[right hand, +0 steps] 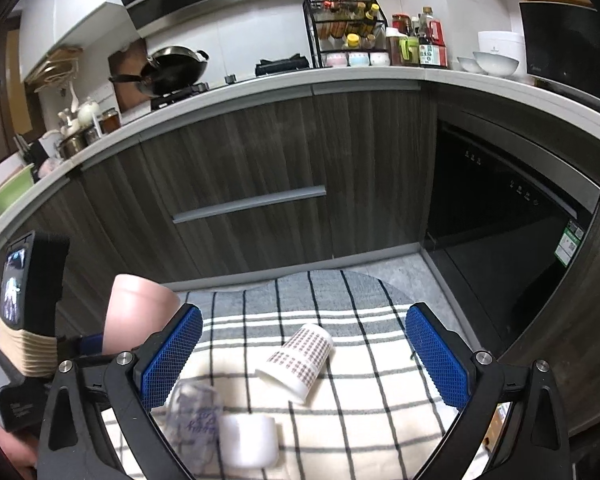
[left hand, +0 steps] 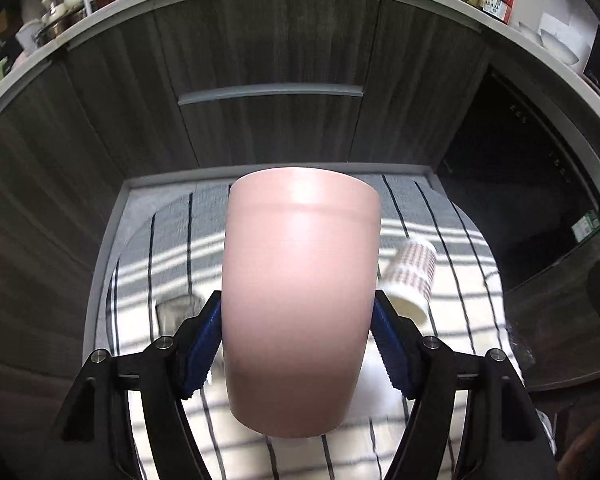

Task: Flip cup upside down
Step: 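Lift the pink cup with the left tool and turn it upright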

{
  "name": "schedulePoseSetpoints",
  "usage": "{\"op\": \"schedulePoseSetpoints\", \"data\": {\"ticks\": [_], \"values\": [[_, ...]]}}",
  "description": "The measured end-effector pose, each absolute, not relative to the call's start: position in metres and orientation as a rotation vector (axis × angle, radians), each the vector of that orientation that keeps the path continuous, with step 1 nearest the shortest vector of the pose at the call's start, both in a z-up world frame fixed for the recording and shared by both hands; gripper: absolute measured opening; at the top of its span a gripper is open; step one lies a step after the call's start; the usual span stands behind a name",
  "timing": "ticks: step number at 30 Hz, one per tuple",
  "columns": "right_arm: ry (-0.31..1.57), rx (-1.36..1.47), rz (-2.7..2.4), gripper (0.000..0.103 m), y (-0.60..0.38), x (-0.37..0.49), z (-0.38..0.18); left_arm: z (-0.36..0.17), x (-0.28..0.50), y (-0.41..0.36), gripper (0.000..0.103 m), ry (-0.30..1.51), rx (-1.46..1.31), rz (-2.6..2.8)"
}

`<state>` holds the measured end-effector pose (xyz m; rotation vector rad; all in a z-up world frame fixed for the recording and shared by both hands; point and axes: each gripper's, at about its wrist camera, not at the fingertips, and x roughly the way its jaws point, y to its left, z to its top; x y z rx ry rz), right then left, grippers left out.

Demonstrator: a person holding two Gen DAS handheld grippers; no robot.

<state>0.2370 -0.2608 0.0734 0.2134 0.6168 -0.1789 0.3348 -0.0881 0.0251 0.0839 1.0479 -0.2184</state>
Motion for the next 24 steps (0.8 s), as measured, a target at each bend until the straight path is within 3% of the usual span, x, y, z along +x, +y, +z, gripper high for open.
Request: {"op": "schedulePoseSetpoints", "data": {"ticks": [10,24], "values": [[0.632,0.194,-0.145,0.102,-0.259,0.169,0.069,0.004,0.239,-0.07,0.07,1.118,-0.012,-0.198],[0.774,0.095,-0.119,0.102,-0.286,0.101,0.007,-0.067,0.152,-0.094,0.07,1.175,-0.214,-0.2]]}}
